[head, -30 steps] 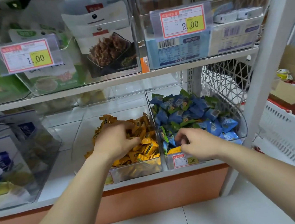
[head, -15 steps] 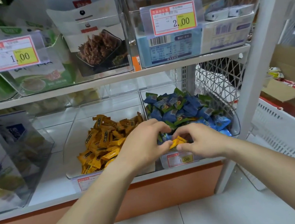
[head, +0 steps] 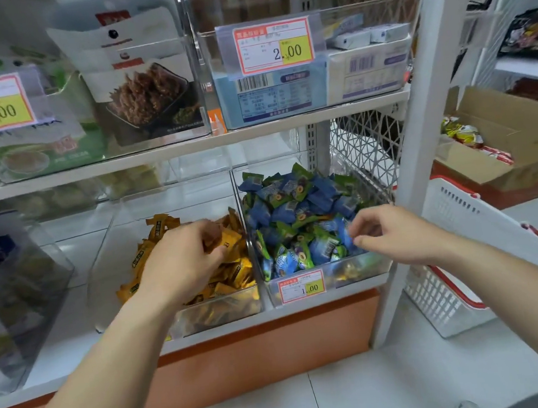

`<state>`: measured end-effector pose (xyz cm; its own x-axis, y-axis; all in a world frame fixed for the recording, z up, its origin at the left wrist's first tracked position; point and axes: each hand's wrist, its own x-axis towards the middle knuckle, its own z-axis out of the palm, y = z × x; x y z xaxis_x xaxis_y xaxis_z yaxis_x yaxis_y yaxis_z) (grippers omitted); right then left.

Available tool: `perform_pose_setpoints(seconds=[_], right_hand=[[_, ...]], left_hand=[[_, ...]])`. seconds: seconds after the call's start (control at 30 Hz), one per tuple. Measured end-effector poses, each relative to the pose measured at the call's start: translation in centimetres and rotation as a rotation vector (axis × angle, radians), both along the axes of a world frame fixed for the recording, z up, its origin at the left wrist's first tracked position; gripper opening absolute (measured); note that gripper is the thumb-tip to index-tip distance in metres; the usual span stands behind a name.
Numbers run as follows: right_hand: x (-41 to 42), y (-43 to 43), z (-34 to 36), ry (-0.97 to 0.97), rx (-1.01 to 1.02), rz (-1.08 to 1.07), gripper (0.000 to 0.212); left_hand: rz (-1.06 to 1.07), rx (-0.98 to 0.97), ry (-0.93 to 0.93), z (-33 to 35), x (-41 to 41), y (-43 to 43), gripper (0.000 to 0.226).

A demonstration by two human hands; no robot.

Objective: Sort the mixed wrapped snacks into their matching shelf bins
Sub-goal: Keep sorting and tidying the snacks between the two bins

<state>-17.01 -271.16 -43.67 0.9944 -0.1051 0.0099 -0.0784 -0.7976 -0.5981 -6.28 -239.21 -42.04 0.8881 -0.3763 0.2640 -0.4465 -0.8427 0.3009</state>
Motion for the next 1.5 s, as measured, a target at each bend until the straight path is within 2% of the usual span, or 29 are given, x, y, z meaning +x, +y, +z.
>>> perform_pose_setpoints(seconds=[0.1,0.23,0.37,0.47,0.53,0.63,0.7,0.77,0.9,1.07,1.2,1.3,1.5], right_hand=[[0.0,-0.4,-0.2,0.132,-0.159,0.096,0.007],[0.0,-0.1,0.0,0.312,-0.357,0.178,0.034],[0.3,0.1,-0.2,0.326,-0.515,0.205,0.049],[0.4,0.0,-0.4,0.330,-0.630,0.222,0.056],[0.2,0.0,-0.1,0.321,-0.605,0.218,0.056],[-0.2,-0.3,0.8,0.232,-0.546,0.166,0.043],[-0.6,-0.6,1.3,0.246,-0.554,0.146,0.035],[-0.8,-0.7,1.4,0.296,-0.593,0.155,0.032],[-0.8,-0.3,0.2,0.332,-0.665,0.189,0.045],[-0.1,0.0,-1.5,0.278,-0.663,0.133,0.060],[0.3,0.3,-1.4,0.200,-0.500,0.154,0.055],[0.1,-0.1,-0.6,0.100,-0.357,0.150,0.042],[-0.2,0.0,1.1,-0.099,-0.159,0.033,0.017]], left_hand=[[-0.014,0.017,-0.036,0.0,-0.6,-0.7,0.035],[-0.219,-0.056,-0.091,0.6,-3.4,-3.8,0.028],[-0.442,-0.027,0.026,-0.8,-6.1,-8.7,0.035],[-0.515,0.043,0.150,-2.3,-6.2,-11.6,0.045],[-0.530,0.105,0.225,-3.2,-5.8,-12.7,0.050],[-0.515,0.090,0.325,-3.9,-4.8,-13.7,0.053],[-0.494,0.074,0.360,-3.9,-4.2,-14.2,0.050],[-0.496,0.166,0.337,-3.9,-3.9,-14.8,0.049],[-0.443,0.306,0.354,-4.0,-3.9,-15.4,0.061],[-0.363,0.303,0.192,-3.0,-3.1,-14.2,0.067],[-0.320,0.301,0.045,-2.9,-2.8,-12.6,0.044],[-0.312,0.347,-0.022,-3.0,-2.8,-11.5,0.044],[-0.338,0.313,0.005,-2.9,-3.1,-10.8,0.048]])
